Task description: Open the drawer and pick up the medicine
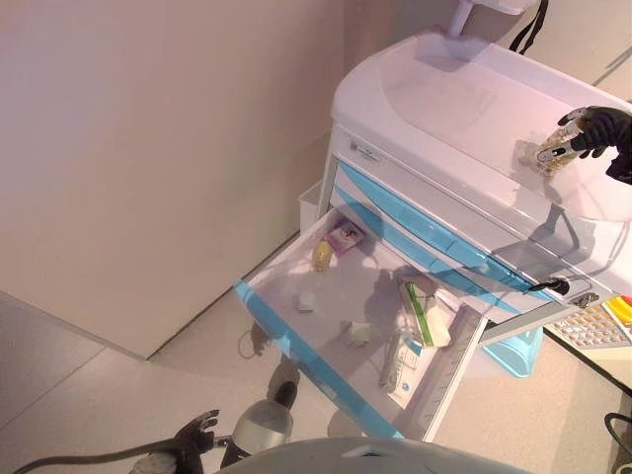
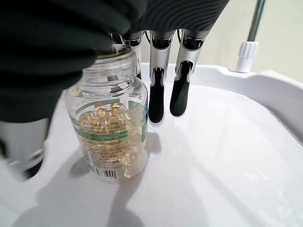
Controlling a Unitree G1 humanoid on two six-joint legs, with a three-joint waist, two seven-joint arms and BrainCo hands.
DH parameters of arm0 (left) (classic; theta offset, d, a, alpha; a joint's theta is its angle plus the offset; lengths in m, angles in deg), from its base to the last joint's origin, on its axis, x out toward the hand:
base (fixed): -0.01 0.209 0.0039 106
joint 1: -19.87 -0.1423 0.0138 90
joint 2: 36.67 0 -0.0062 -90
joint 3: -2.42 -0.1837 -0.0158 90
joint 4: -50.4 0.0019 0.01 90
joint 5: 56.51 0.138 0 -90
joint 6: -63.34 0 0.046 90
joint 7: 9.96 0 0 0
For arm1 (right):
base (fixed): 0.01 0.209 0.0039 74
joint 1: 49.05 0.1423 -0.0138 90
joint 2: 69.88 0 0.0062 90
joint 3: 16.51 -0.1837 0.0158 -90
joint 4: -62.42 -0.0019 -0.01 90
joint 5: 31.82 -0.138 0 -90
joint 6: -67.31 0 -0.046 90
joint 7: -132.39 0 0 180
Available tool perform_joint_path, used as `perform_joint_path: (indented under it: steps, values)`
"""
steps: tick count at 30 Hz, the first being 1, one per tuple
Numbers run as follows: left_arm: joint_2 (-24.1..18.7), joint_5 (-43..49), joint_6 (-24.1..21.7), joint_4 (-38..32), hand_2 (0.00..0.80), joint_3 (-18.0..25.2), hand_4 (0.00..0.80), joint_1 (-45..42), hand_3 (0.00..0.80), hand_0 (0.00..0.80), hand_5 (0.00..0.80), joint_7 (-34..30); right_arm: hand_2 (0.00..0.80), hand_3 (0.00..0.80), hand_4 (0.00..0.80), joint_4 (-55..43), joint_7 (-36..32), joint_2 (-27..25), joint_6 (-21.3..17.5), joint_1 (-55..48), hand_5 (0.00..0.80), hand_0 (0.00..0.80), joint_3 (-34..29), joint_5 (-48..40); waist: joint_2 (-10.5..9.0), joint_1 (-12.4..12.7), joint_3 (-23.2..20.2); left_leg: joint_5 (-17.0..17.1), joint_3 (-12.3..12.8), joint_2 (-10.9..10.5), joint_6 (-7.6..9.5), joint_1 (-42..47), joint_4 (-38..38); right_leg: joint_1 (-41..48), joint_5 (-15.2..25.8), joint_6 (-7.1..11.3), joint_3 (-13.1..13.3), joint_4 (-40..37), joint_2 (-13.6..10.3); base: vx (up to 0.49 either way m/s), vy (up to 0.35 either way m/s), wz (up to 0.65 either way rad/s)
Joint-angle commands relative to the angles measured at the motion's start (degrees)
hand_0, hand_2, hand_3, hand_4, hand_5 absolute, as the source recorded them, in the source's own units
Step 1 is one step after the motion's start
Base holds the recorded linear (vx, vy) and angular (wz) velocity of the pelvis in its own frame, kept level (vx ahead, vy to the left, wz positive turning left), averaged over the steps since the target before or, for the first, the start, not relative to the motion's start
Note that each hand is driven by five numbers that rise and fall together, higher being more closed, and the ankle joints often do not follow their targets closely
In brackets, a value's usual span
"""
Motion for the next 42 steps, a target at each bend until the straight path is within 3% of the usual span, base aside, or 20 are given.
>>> perform_joint_path:
  steps: [1, 16, 25, 35, 42]
  values:
    - [-1.6, 1.7, -1.1, -0.6, 0.000, -0.1, 0.000, -0.7, 0.000, 0.000, 0.000, -0.2, 0.000, 0.000, 0.000, -0.9, -0.1, -1.8, 1.0, 1.0, 0.000, 0.000, 4.0, 0.5, 0.86, 1.0, -1.2, -9.7, 2.5, -0.1, 1.63, 5.1, 0.8, -7.1, 4.9, 0.98, 3.1, 5.1, -0.9, 0.000, 0.000, 0.00]
    - [-2.0, 2.4, -0.7, -0.5, 0.000, -0.4, 0.000, 0.9, 0.000, 0.000, 0.000, -0.7, 0.000, 0.000, 0.000, -4.7, 6.4, -6.1, 1.9, 3.8, 0.000, 0.000, 4.0, -7.0, 1.17, -2.9, -2.5, -10.4, 6.3, 0.6, 1.38, 5.8, 0.8, -7.7, 5.4, 1.01, 6.3, 4.5, -0.4, -0.045, -0.032, -0.10]
    - [-1.0, 1.5, -0.1, -0.4, 0.000, -1.9, 0.000, 2.3, 0.000, 0.000, 0.000, -0.2, 0.000, 0.000, 0.000, -12.4, 26.6, -8.3, -5.2, 5.3, 0.000, 0.000, -1.3, -20.6, 1.36, -6.0, -4.2, -11.5, 9.1, 1.0, 0.92, 5.7, 1.7, -8.2, 5.8, 0.66, 8.8, 3.2, 0.5, -0.042, -0.029, -0.20]
    - [0.5, 0.7, -0.3, 0.9, 0.000, -4.9, 0.000, 2.7, 0.000, 0.000, 0.000, -0.1, 0.000, 0.000, 0.000, -16.9, 46.5, -5.9, -9.2, 1.6, 0.000, 0.000, -10.5, -24.0, 2.04, -6.7, -5.2, -12.0, 10.3, 1.2, 0.47, 5.1, 2.1, -8.4, 5.9, -0.09, 8.8, 1.5, 1.1, -0.021, -0.004, -0.10]
    - [0.7, 2.6, 0.4, 2.3, 0.000, -5.5, 0.000, 2.9, 0.000, 0.000, 0.000, -0.2, 0.000, 0.000, 0.000, -15.0, 55.7, -4.8, -4.1, 0.3, 0.000, 0.000, -13.3, -22.2, 2.35, -6.9, -5.4, -12.2, 11.2, 1.3, 0.33, 4.8, 2.3, -8.7, 5.7, -0.15, 8.6, 1.5, 1.0, -0.005, 0.000, 0.00]
